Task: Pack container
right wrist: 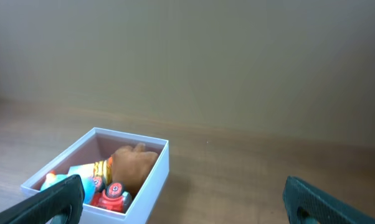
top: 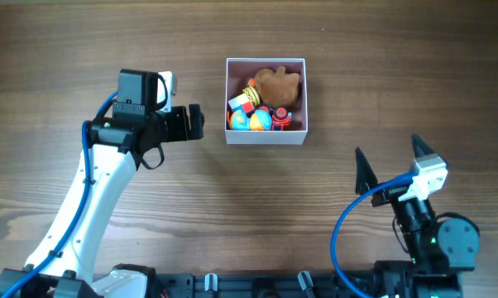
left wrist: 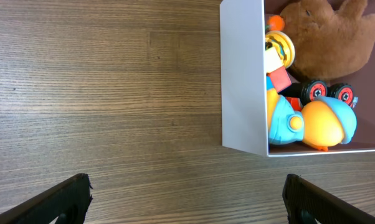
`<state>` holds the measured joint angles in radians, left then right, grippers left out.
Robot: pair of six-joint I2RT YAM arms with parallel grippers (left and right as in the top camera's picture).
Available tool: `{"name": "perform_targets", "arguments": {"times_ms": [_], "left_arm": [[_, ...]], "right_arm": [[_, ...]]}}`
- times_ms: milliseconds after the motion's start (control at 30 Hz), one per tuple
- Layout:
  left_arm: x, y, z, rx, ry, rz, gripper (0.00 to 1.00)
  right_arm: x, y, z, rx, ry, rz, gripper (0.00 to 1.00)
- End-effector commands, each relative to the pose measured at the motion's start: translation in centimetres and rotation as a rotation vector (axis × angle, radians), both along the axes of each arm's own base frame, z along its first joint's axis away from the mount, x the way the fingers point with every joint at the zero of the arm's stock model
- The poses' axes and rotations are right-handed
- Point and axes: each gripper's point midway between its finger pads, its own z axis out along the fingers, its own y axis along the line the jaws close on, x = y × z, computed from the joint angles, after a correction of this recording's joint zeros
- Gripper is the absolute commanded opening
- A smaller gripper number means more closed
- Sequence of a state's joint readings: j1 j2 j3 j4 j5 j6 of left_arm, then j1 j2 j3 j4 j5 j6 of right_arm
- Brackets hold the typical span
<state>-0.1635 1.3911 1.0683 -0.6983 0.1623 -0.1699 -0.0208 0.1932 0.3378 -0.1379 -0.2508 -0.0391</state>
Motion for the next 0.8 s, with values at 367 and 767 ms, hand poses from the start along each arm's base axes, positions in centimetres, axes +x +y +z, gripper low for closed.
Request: {"name": "perform_targets", "arguments": {"times_ms": [367,767], "left_arm": [[0.0,0.1,-0.1,0.005,-0.003,-0.007,1.0],[0.0,0.1,-0.1,0.005,-0.003,-0.007,1.0]], "right_arm": [[0.3,0.4,-7.3,-0.011,-0.014,0.021,1.0],[0.4,0.3,-8.1,-0.013,0.003,0.021,1.0]]}}
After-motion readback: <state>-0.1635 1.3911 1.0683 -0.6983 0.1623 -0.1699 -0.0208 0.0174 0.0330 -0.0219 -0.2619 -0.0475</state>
